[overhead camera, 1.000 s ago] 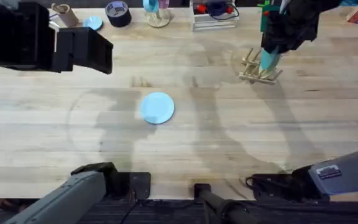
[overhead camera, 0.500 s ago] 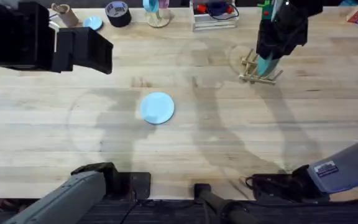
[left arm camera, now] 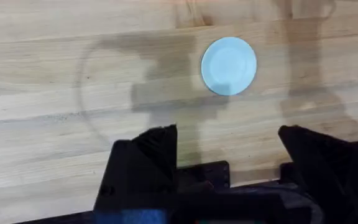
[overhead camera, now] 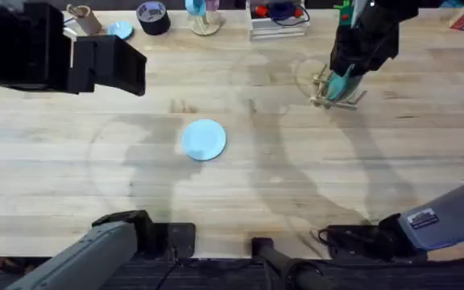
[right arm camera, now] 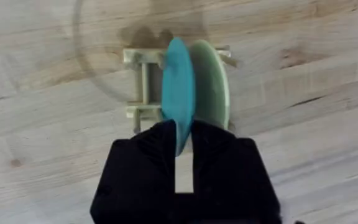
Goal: Pick up the plates from the table one by one and place each into a slot on the dish rack.
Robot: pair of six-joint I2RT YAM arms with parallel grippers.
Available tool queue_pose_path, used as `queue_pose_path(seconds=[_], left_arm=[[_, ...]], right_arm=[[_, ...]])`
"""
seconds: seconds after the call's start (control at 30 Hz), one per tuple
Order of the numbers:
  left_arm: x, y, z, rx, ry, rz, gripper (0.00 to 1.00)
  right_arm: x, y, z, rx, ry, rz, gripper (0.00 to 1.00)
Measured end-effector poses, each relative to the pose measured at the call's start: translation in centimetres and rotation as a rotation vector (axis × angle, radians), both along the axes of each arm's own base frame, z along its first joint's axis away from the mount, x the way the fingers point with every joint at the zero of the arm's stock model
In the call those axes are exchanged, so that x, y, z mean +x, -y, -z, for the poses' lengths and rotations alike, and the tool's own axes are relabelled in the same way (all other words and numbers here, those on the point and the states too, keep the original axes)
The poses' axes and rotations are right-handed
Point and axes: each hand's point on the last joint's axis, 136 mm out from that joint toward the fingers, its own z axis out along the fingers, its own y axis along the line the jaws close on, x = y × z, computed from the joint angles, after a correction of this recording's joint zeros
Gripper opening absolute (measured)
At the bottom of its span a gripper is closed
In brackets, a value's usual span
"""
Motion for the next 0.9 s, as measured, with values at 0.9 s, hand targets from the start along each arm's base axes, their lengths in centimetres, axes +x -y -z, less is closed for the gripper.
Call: queue_pose_path(seconds=[0.9], left_arm=[[0.0,0.0,0.0,0.000,0.000,0.000,0.993]], right_arm=[[-0.4,0.1,-5.4,0.021,0.098,0.000,0.185]])
